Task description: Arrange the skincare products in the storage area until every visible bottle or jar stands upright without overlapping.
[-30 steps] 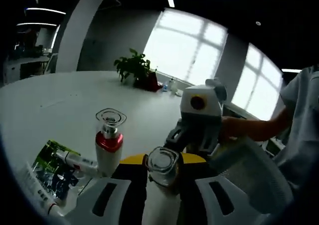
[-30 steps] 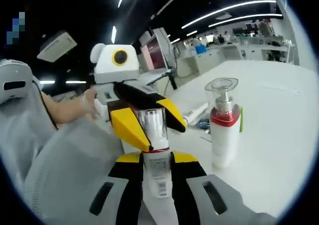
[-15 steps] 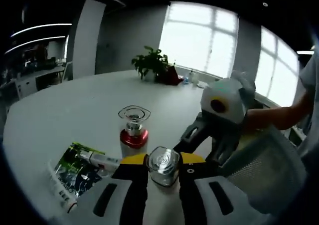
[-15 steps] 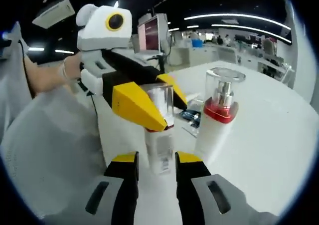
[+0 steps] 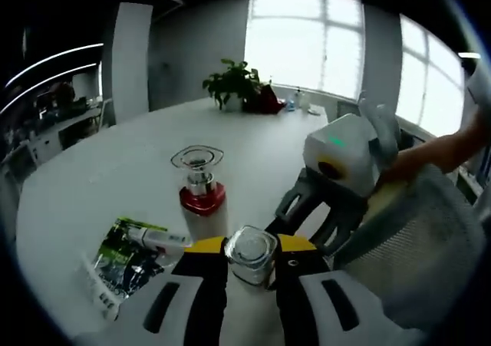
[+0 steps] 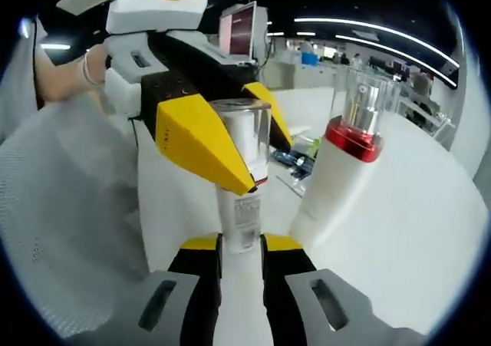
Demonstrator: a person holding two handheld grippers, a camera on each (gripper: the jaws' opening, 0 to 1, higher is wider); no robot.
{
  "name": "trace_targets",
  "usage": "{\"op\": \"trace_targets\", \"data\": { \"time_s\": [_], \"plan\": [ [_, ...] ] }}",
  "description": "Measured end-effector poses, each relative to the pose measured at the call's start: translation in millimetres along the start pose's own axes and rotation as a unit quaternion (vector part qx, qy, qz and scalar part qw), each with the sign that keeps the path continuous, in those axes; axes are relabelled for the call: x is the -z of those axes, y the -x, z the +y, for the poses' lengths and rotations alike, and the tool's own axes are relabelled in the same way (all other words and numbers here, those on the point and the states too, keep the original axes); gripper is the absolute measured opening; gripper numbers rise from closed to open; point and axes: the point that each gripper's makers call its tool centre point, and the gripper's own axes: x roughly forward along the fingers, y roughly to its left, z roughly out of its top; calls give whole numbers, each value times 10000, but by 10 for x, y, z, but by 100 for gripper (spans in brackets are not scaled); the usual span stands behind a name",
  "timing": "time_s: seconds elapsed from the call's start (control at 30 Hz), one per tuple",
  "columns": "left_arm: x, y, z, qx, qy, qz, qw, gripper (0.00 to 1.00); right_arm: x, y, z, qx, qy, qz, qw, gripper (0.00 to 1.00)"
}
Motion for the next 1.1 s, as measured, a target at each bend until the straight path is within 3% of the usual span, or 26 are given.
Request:
{"op": "trace_targets", "data": {
  "time_s": [0.23, 0.53, 0.73, 0.87, 1.0, 1.1],
  "plan": [
    [90, -46, -43, 28, -297, 192, 9994, 20, 85, -67, -37, -90, -49, 41, 9999, 20],
    [126, -71, -75, 126, -650, 197, 9976, 21, 121, -107, -44, -178, 47, 9, 9998, 20],
    [87, -71, -93, 200, -578, 55, 9981, 24, 124, -116, -38, -231, 143, -24, 9996, 20],
    [134, -78, -76, 186, -666, 108, 9976, 31, 184, -124, -52, -187, 319, 160, 9992, 19],
    [99, -39, -28, 162, -629, 72, 9979, 32, 153, -94, -37, -179, 172, 53, 9997, 19],
    [169, -26, 0, 225, -585, 204, 9978, 31, 146, -73, -56, -133, 121, 3, 9998, 19]
  ]
}}
